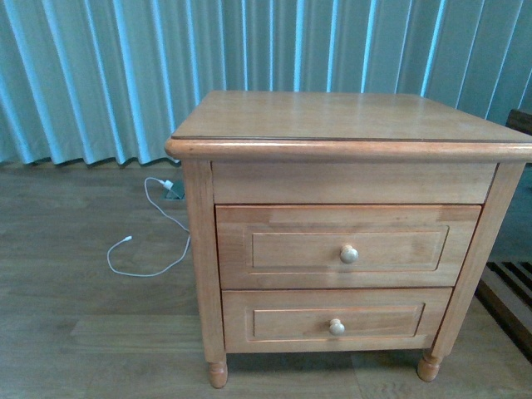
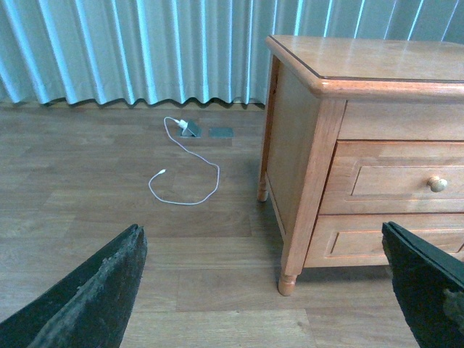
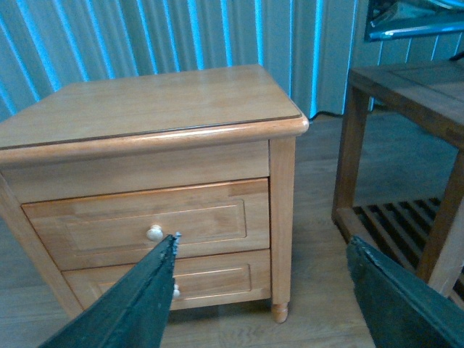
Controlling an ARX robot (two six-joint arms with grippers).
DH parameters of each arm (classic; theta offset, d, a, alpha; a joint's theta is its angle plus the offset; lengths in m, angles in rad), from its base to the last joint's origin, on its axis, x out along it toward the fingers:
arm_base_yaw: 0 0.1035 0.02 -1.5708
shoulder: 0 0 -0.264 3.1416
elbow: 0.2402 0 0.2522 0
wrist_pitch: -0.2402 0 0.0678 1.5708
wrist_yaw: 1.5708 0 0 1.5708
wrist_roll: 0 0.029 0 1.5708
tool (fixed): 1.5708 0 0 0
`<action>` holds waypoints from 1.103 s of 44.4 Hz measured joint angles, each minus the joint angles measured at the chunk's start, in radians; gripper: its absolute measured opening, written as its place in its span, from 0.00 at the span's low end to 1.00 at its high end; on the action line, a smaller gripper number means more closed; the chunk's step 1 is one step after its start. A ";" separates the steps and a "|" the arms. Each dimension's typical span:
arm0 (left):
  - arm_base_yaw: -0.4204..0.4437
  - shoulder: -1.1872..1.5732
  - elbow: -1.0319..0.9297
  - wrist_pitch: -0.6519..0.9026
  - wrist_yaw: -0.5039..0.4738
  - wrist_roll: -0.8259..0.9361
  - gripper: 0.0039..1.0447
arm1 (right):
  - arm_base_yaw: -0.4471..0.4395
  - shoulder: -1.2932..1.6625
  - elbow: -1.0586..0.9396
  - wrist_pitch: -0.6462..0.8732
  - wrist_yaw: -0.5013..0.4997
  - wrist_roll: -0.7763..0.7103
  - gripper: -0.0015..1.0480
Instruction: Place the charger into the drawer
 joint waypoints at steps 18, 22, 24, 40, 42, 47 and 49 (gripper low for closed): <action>0.000 0.000 0.000 0.000 0.000 0.000 0.94 | 0.000 -0.148 -0.098 -0.049 -0.004 -0.049 0.02; 0.000 0.000 0.000 0.000 0.000 0.000 0.94 | 0.000 -0.179 -0.111 -0.067 -0.004 -0.050 0.02; 0.000 0.000 0.000 0.000 0.000 0.000 0.94 | 0.000 -0.196 -0.116 -0.079 -0.004 -0.050 0.02; 0.000 0.000 0.000 0.000 0.000 0.000 0.94 | 0.000 -0.364 -0.159 -0.219 -0.004 -0.050 0.02; 0.000 0.000 0.000 0.000 0.000 0.000 0.94 | 0.000 -0.431 -0.159 -0.292 -0.004 -0.051 0.02; 0.000 0.000 0.000 0.000 0.000 0.000 0.94 | 0.000 -0.462 -0.159 -0.300 -0.004 -0.051 0.02; 0.000 0.000 0.000 0.000 0.000 0.000 0.94 | 0.000 -0.462 -0.159 -0.301 -0.004 -0.051 0.02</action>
